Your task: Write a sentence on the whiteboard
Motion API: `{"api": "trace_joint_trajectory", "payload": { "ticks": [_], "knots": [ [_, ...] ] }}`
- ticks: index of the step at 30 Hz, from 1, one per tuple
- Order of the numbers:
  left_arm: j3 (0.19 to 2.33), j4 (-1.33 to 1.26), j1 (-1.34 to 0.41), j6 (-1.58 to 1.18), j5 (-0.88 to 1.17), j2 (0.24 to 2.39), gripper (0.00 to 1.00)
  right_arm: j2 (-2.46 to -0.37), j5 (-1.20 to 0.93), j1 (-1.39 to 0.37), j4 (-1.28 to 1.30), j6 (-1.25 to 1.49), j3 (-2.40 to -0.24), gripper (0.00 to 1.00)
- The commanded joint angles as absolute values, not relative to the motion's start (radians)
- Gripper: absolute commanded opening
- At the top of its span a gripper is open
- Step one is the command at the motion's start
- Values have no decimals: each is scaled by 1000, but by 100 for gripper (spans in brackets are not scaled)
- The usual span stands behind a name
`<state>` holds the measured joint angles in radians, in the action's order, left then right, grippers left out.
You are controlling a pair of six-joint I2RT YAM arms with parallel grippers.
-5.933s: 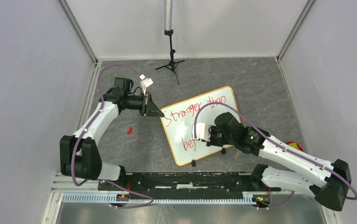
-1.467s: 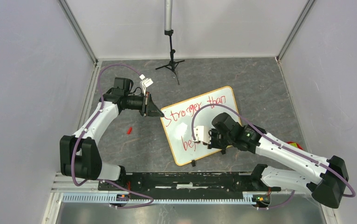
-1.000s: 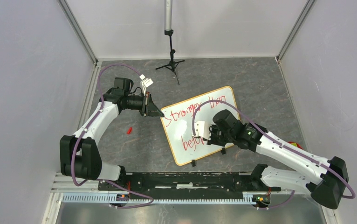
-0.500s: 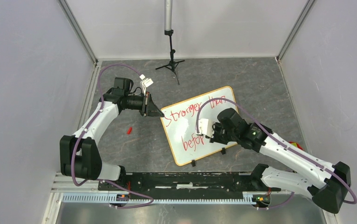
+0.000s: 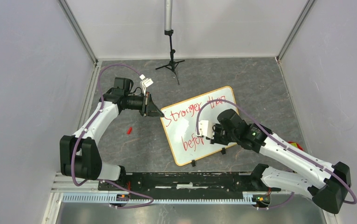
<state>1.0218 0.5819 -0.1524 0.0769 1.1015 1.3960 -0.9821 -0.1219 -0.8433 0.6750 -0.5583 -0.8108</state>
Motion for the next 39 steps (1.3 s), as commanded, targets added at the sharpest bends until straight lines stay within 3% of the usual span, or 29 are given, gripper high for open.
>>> {"api": "trace_joint_trajectory", "payload": {
  "ticks": [1,21,39],
  "knots": [
    [1051,561,-150,104,1056,1394,3,-992,-111,-841,667,-573,-798,0],
    [1054,561,-150,105,1060,1406,2,-986,70,-839,698,-576,-820,0],
    [1056,561,-150,106,1062,1406,3,-1006,21,-839,653,-556,-879,0]
  ]
}}
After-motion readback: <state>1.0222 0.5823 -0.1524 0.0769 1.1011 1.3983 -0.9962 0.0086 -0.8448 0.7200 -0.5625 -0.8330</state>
